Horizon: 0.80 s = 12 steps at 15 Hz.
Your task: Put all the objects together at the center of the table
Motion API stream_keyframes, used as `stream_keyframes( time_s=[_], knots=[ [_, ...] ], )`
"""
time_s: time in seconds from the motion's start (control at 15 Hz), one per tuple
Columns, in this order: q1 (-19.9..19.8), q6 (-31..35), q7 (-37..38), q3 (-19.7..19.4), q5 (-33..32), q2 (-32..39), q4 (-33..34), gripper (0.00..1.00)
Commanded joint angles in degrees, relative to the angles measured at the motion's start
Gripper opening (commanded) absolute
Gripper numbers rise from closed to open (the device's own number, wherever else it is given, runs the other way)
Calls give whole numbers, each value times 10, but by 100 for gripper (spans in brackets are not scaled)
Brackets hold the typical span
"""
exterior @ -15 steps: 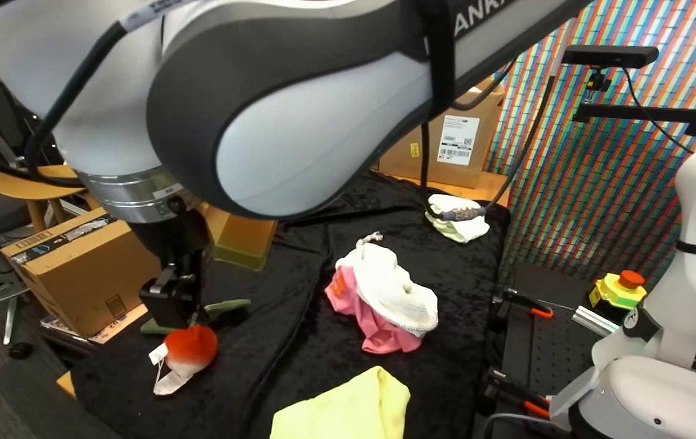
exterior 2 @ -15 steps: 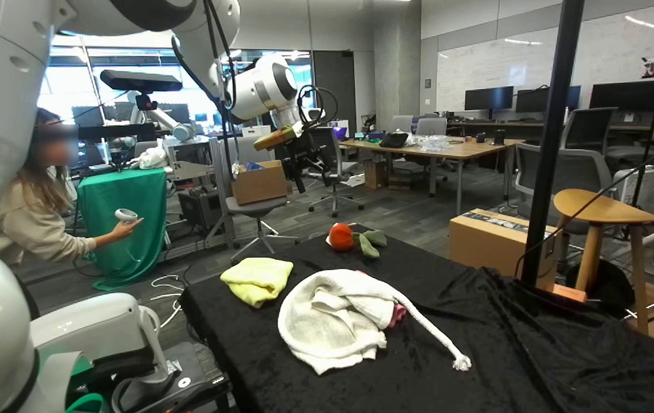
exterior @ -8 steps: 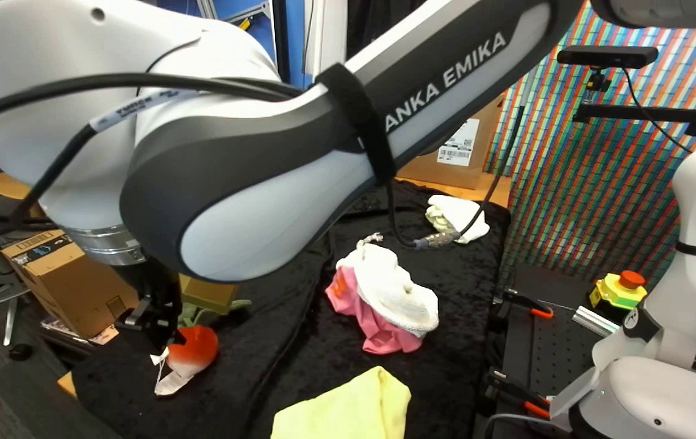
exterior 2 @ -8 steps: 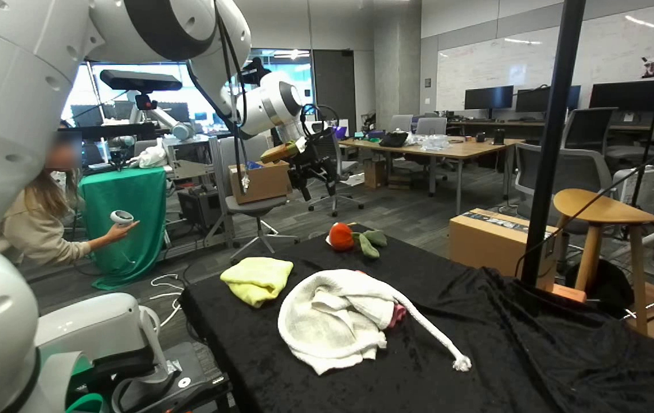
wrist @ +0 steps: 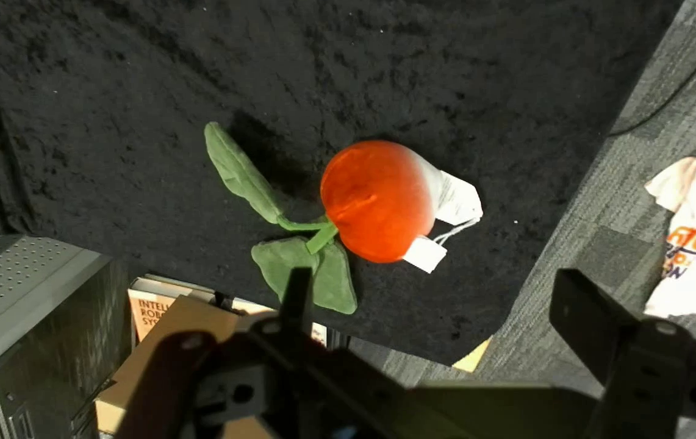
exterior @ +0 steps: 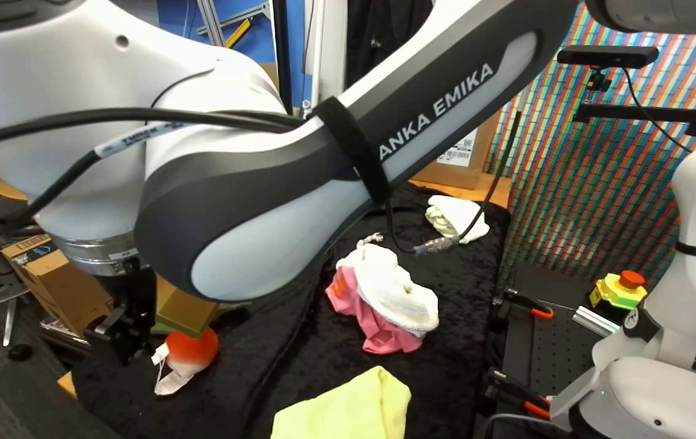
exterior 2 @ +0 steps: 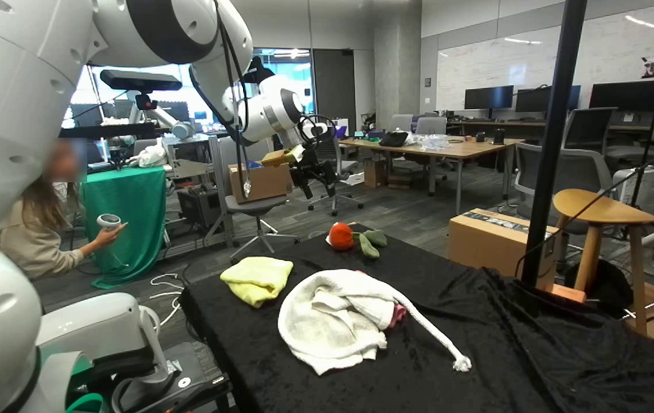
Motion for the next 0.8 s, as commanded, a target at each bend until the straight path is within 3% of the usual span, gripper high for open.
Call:
stream_keyframes(
  time_s=[0.0, 0.73],
  knots=[
    [12, 48, 25, -21, -7, -7, -26, 100],
    [11, 61, 8, -42, 9, 49, -9, 100]
  ],
)
